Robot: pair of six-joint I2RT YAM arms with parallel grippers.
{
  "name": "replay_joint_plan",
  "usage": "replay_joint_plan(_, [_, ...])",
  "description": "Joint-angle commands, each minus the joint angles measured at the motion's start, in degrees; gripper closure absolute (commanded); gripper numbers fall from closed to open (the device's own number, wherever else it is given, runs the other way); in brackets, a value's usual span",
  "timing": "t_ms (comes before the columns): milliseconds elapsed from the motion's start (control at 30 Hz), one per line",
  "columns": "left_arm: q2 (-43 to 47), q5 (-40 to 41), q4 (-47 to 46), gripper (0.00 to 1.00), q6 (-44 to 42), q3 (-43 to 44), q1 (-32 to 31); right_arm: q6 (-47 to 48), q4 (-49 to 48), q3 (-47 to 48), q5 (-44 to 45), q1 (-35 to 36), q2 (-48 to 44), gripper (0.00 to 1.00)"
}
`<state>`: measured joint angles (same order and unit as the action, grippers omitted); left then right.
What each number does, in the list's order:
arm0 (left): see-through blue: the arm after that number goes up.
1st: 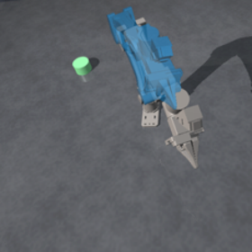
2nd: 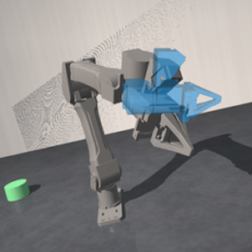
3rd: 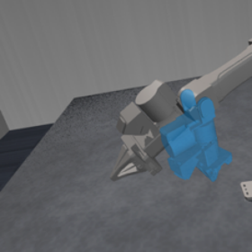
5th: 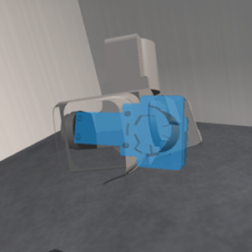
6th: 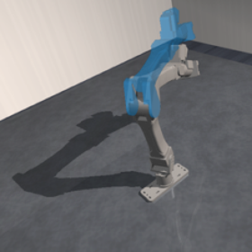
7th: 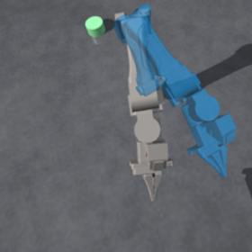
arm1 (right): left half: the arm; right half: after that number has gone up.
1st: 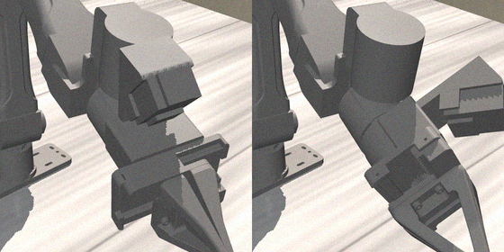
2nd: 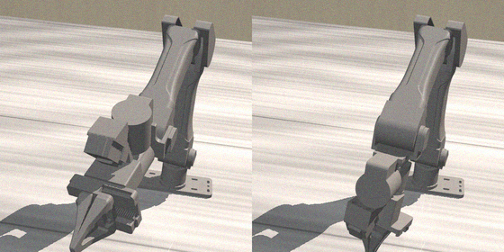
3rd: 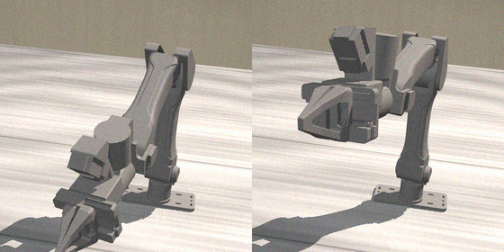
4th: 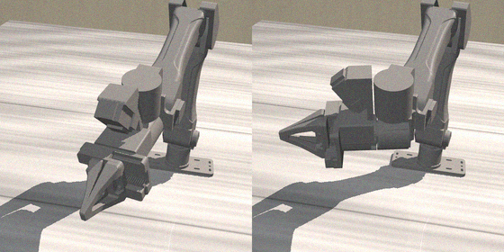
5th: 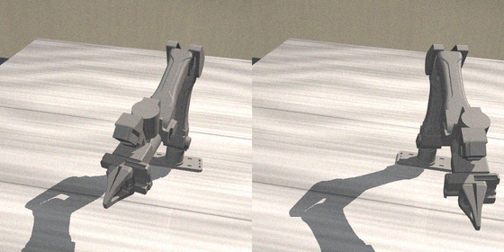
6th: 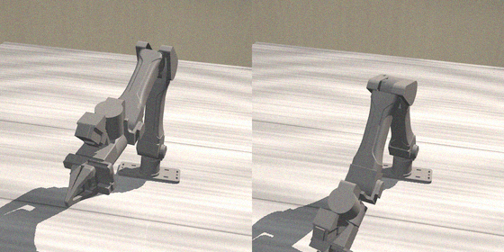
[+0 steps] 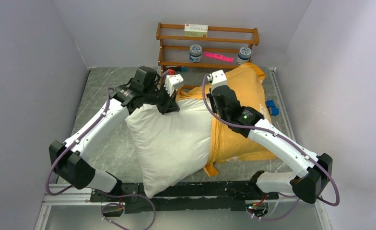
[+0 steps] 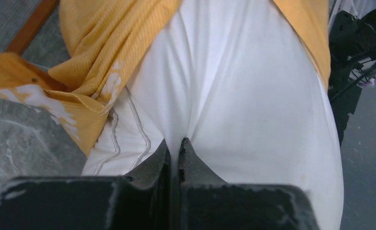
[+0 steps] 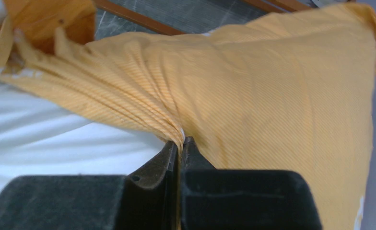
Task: Remove the pillowcase from the pillow
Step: Remove the pillow from the pillowcase.
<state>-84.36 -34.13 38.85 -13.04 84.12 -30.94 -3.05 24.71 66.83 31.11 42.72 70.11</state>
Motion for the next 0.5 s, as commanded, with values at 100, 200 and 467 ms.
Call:
replay_joint_plan(100, [10.75, 5.23, 5.79, 0.95, 4.03, -6.39, -4.88, -3.29, 2.84, 3.52, 9.38, -5.44, -0.11, 1.00])
replay_joint_plan(200, [14.19, 8.37, 3.80, 0.95, 4.77, -9.36, -6.79, -1.02, 2.78, 4.28, 2.20, -5.54, -0.41, 1.00])
replay_joint_plan(467, [17.40, 13.28, -2.27, 0.95, 5.30, -11.39, -7.37, 0.98, 2.82, 10.99, -21.11, -5.53, 1.35, 0.68])
